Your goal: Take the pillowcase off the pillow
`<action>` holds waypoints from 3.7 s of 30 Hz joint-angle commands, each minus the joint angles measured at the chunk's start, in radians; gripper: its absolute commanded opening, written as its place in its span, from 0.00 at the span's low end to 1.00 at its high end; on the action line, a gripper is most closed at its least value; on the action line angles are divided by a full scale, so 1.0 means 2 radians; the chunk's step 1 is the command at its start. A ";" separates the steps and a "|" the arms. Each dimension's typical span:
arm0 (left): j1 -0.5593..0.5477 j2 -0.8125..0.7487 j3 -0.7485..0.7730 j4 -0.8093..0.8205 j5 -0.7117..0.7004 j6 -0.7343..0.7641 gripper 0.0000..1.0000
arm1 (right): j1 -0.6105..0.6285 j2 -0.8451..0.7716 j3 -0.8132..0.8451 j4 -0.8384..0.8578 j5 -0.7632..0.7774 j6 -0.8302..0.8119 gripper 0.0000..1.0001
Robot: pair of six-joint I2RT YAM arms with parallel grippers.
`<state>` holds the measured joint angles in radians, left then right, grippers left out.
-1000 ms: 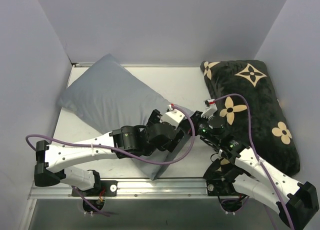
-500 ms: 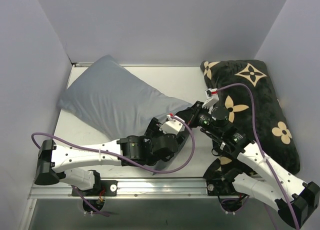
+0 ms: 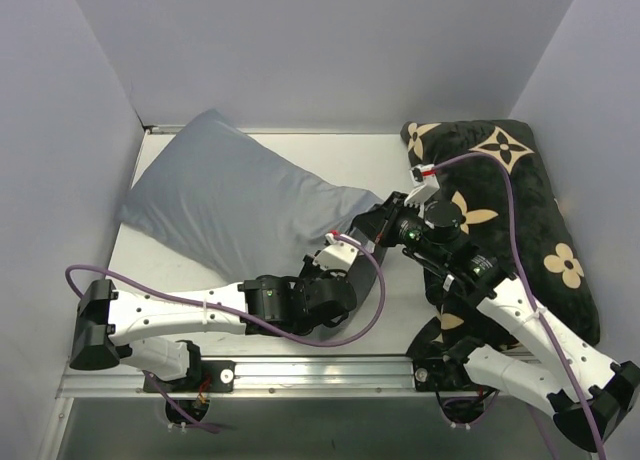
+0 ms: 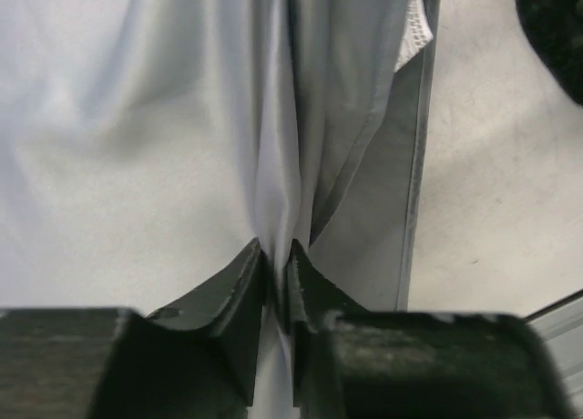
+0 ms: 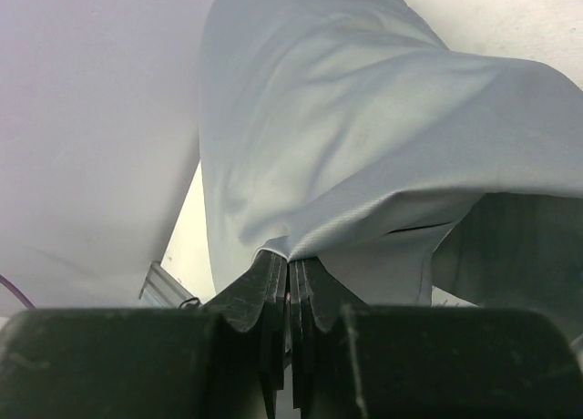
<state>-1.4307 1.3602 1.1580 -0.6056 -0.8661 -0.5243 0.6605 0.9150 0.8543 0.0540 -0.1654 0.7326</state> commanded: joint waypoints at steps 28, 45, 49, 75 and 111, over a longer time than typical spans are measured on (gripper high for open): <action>0.091 0.074 0.211 -0.124 -0.017 0.013 0.00 | -0.096 -0.049 -0.072 -0.044 -0.091 -0.033 0.45; 0.096 0.070 0.206 -0.127 0.000 0.013 0.00 | 0.043 0.005 -0.228 0.197 -0.070 0.077 0.58; 0.096 0.066 0.207 -0.127 0.002 0.011 0.00 | 0.053 0.033 -0.247 0.247 -0.047 0.114 0.71; 0.084 0.023 0.179 -0.157 0.016 -0.030 0.00 | 0.131 0.212 -0.230 0.492 0.159 0.160 0.11; 0.104 -0.052 0.086 0.008 0.139 0.027 0.79 | 0.033 -0.005 -0.049 0.034 0.152 -0.010 0.00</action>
<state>-1.1984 1.2644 1.2491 -0.6476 -0.5888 -0.5079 0.7322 0.9070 0.6525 0.0898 0.1001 0.7456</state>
